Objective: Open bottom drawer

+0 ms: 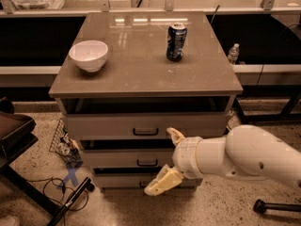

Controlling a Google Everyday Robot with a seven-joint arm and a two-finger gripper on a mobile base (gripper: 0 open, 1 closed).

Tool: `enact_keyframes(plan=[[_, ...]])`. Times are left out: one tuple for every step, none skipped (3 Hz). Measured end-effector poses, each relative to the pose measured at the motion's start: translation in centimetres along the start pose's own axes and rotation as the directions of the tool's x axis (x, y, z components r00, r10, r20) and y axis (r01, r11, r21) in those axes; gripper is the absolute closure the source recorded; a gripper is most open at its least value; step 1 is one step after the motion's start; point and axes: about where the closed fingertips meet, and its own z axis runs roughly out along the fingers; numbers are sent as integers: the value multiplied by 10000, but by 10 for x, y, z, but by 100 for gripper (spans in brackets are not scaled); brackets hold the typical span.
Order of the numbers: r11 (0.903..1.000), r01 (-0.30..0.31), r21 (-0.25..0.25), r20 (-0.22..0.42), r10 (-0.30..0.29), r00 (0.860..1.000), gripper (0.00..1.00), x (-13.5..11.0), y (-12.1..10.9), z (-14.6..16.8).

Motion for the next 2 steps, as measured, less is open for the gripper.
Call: enact_keyframes(plan=[[9977,-452,514,341,435,9985,0,18,-3,40],[9978,-449,498,340,433,9985,0,18,-2,40]])
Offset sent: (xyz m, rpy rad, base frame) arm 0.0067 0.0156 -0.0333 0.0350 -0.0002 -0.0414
